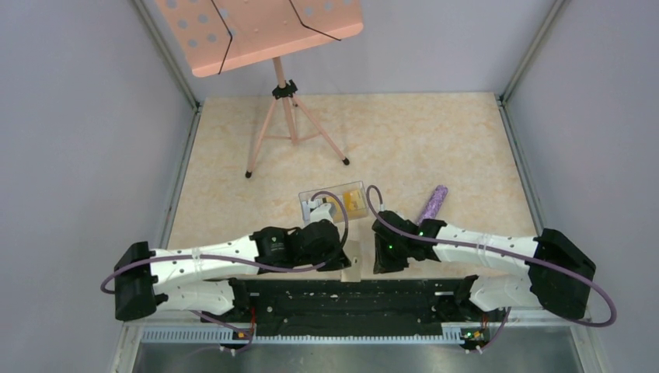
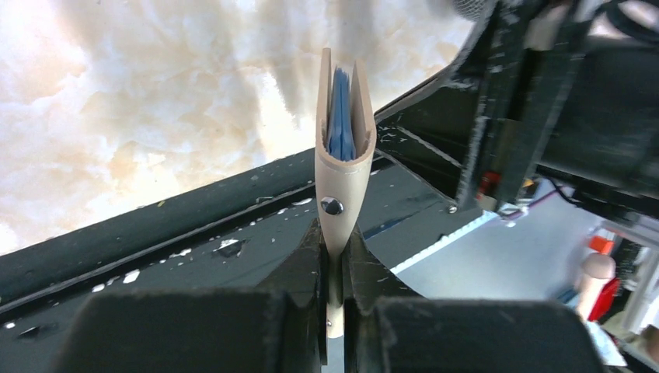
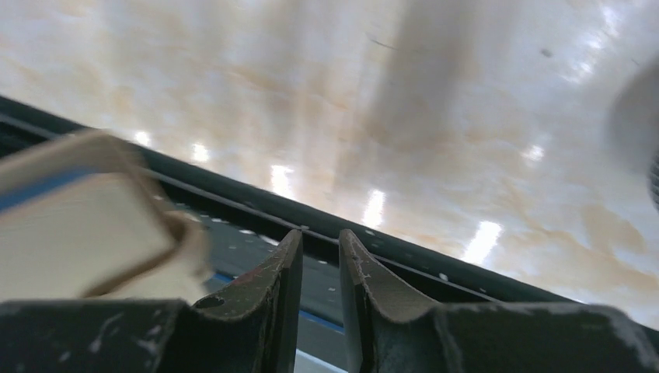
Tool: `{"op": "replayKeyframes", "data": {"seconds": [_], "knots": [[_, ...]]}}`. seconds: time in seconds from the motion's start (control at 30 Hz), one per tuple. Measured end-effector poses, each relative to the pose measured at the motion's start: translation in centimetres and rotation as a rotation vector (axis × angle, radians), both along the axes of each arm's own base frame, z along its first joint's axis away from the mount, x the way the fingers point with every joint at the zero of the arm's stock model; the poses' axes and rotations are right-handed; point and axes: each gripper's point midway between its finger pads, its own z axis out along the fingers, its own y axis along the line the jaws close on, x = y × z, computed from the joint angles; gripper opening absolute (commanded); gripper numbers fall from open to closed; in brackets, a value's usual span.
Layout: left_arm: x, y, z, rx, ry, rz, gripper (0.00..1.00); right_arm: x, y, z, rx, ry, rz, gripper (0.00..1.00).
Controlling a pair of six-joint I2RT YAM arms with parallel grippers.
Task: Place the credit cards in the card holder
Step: Open the card holder at the center of the board.
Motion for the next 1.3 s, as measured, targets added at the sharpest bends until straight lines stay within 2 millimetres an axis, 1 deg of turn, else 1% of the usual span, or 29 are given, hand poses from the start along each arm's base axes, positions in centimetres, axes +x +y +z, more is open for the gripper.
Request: {"op": "replayKeyframes", "data": {"seconds": [0.07, 0.13, 0.2, 0.27, 0.4, 0.47, 0.53, 0.67, 0.83, 0.93, 1.07, 1.1, 1.23, 1.3], "knots": [[0.0, 0.2, 0.2, -0.033, -0.008, 0.010, 0.00, -0.5, -1.0, -0.7, -0.037, 0.015, -0.003, 0.26], [0.0, 0.4, 0.0, -0.037, -0.011, 0.017, 0.00, -0.7, -1.5, -0.9, -0.057, 0.021, -0.005, 0.28], [0.0, 0.5, -0.1, -0.029, -0.011, 0.018, 0.00, -0.6, -1.5, -0.5, -0.045, 0.012, -0.006, 0.30], [0.0, 0.6, -0.4, -0.014, -0.007, 0.018, 0.00, -0.5, -1.3, 0.4, -0.019, -0.008, -0.006, 0.32], [-0.1, 0.8, -1.8, 0.048, 0.013, 0.015, 0.00, 0.4, 0.2, 3.3, 0.075, -0.066, 0.002, 0.40], [-0.1, 0.6, -2.4, 0.074, 0.023, 0.012, 0.00, 0.8, 1.3, 4.8, 0.141, -0.094, 0.010, 0.42], [-0.1, 0.6, -2.8, 0.094, 0.030, 0.009, 0.00, 0.9, 2.2, 5.6, 0.189, -0.103, 0.020, 0.43], [0.0, 0.1, -2.8, 0.102, 0.034, 0.002, 0.00, 0.8, 3.5, 6.1, 0.245, -0.087, 0.040, 0.44], [0.0, -0.5, -1.9, 0.083, 0.025, -0.019, 0.00, 0.7, 4.5, 4.8, 0.241, -0.045, 0.049, 0.44], [-0.1, -0.1, -2.5, 0.109, 0.034, -0.022, 0.00, 0.7, 4.8, 4.1, 0.231, -0.024, 0.053, 0.41], [-0.2, 0.2, -3.0, 0.132, 0.044, -0.023, 0.00, 0.3, 5.0, 2.8, 0.199, 0.007, 0.061, 0.35], [-0.3, 0.3, -3.0, 0.137, 0.047, -0.024, 0.00, 0.2, 5.1, 2.8, 0.197, 0.010, 0.067, 0.33], [-0.4, 0.6, -3.2, 0.150, 0.054, -0.024, 0.00, -0.3, 5.7, 2.8, 0.197, 0.001, 0.088, 0.19], [-0.5, 0.6, -3.2, 0.151, 0.056, -0.024, 0.00, -0.5, 5.9, 2.9, 0.197, -0.005, 0.094, 0.17]]}}
